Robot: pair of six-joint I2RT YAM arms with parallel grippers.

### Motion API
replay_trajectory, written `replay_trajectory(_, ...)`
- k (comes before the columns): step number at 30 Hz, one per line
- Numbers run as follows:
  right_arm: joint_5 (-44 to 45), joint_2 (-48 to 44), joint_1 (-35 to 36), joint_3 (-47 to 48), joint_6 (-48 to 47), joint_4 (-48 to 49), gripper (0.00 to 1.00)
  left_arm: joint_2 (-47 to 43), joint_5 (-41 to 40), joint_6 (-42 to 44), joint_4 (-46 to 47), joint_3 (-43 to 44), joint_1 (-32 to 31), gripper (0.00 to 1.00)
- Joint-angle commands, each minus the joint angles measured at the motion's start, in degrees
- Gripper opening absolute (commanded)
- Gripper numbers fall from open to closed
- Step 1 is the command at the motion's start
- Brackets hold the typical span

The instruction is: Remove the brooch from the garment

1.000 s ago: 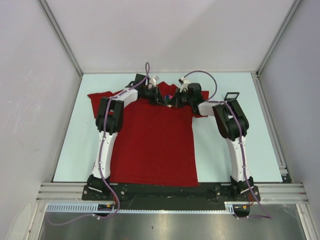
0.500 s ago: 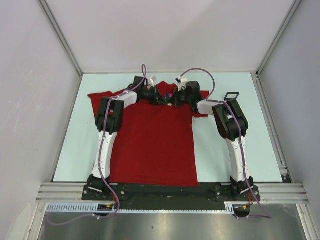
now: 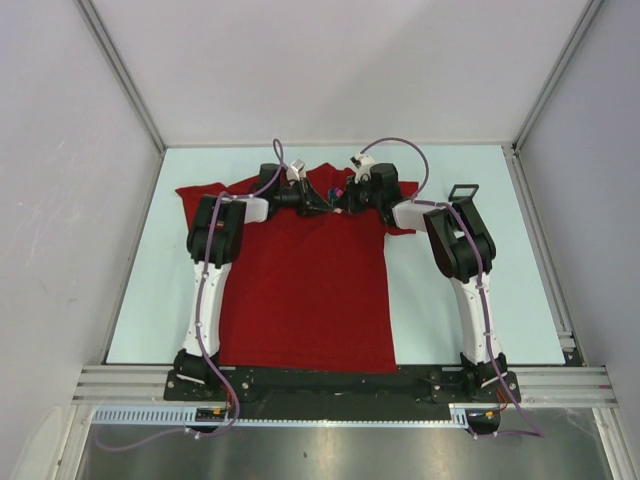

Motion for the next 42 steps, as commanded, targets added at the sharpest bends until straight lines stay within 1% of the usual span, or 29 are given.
replay_trajectory(1,-8.26,-1.28,1.17,-0.15,5.8,2.38,0.0,-7.29,-1.12,5.49,1.51,-0.15,-1.1,0.22)
replay_trajectory(2,-8.79,-1.1,0.82,-0.15,7.03,2.81,0.0,-8.17,-1.21,6.9,1.31,-0.32,-1.18,0.23)
replay_trajectory(4,-9.76,-0.66,0.38,-0.15,8.44,3.96,0.0,-8.44,-0.95,7.17,1.4,-0.68,-1.18,0.24)
replay_trajectory(8,-9.85,-0.22,-0.41,0.02,10.55,4.05,0.0,-9.31,-1.21,8.14,1.66,-1.47,-1.18,0.27)
replay_trajectory(11,-9.85,-0.13,-0.67,0.11,10.91,3.96,0.06,-10.19,-2.0,9.37,0.53,-2.0,-1.18,0.29)
replay_trajectory(12,-9.76,-0.22,-0.76,0.11,11.17,3.96,0.12,-10.28,-2.18,9.81,0.17,-2.0,-1.18,0.29)
replay_trajectory(15,-9.33,0.13,-0.68,0.54,11.35,3.96,0.18,-10.11,-2.44,10.34,-1.06,-2.0,-1.18,0.25)
replay_trajectory(17,-8.97,0.3,-0.67,0.98,11.17,3.61,0.19,-10.28,-2.88,11.04,-1.85,-2.0,-1.18,0.22)
replay_trajectory(20,-8.71,0.83,-0.59,1.69,10.91,2.82,0.1,-11.42,-3.49,12.61,-3.08,-2.52,-1.1,0.19)
replay_trajectory(21,-8.62,0.83,-0.59,1.78,10.82,2.47,0.01,-11.78,-4.19,12.97,-3.26,-3.13,-1.1,0.2)
replay_trajectory(22,-8.62,1.01,-0.59,1.87,10.56,2.38,0.0,-12.74,-4.55,13.24,-3.17,-3.57,-0.92,0.21)
replay_trajectory(24,-8.71,0.92,-0.5,1.87,10.38,2.03,0.0,-13.71,-6.3,14.29,-3.26,-4.45,-0.66,0.28)
replay_trajectory(25,-9.49,0.92,-0.5,1.78,10.29,2.03,0.0,-13.97,-7.09,14.9,-4.39,-4.37,-0.48,0.34)
replay_trajectory(28,-11.34,1.18,-0.41,1.6,10.29,2.82,0.0,-14.24,-8.24,16.92,-5.89,-3.41,-0.39,0.42)
replay_trajectory(31,-11.87,1.01,-0.41,1.52,10.38,3.26,0.0,-13.8,-9.47,18.68,-8.43,-1.74,-0.39,0.45)
replay_trajectory(38,-12.22,0.48,-0.59,0.46,10.55,4.92,0.0,-13.62,-10.43,20.09,-10.99,-1.47,0.13,0.43)
replay_trajectory(42,-12.84,0.48,-0.76,0.2,10.91,5.81,0.0,-13.71,-11.23,21.32,-12.4,-1.03,0.13,0.46)
